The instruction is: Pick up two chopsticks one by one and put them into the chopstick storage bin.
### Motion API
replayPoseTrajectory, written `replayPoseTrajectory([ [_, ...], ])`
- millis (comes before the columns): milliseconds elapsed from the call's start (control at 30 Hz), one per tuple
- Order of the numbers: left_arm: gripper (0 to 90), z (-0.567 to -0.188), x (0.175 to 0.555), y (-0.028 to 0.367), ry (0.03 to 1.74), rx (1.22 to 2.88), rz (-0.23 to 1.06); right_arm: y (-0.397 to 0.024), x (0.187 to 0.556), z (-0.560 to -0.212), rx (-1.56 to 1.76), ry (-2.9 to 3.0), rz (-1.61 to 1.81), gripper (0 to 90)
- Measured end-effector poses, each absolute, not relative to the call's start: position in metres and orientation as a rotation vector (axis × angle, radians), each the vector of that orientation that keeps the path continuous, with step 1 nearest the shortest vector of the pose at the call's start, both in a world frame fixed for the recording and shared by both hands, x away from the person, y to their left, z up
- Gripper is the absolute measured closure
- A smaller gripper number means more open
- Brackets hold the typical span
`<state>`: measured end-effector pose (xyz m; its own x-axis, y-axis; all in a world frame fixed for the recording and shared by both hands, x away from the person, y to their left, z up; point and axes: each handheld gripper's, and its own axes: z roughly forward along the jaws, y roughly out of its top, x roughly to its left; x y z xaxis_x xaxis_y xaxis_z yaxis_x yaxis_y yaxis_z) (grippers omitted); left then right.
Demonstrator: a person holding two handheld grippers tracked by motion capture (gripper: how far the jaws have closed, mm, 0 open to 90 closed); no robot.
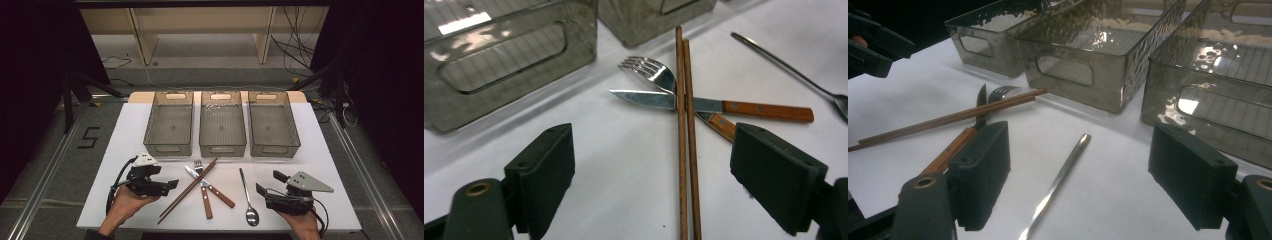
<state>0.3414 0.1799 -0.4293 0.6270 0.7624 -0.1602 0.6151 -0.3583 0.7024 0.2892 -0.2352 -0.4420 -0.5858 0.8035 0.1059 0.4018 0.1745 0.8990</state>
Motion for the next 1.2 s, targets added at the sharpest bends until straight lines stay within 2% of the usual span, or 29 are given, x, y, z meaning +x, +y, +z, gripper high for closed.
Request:
replayPoseTrajectory([
  [400, 29.9, -0.429, 0.36, 0.151, 1.091, 2.316, 0.146, -0.234, 0.289, -0.443, 1.133, 2.078, 1.388, 25.4],
  [633, 41.2, -0.44, 0.369, 0.141, 1.097, 2.417, 0.085, -0.233, 0.289, -0.443, 1.13, 2.084, 1.387, 25.5],
  [1200, 65.1, -0.455, 0.373, 0.123, 1.054, 2.509, 0.031, -0.232, 0.289, -0.443, 1.131, 2.096, 1.385, 25.9],
])
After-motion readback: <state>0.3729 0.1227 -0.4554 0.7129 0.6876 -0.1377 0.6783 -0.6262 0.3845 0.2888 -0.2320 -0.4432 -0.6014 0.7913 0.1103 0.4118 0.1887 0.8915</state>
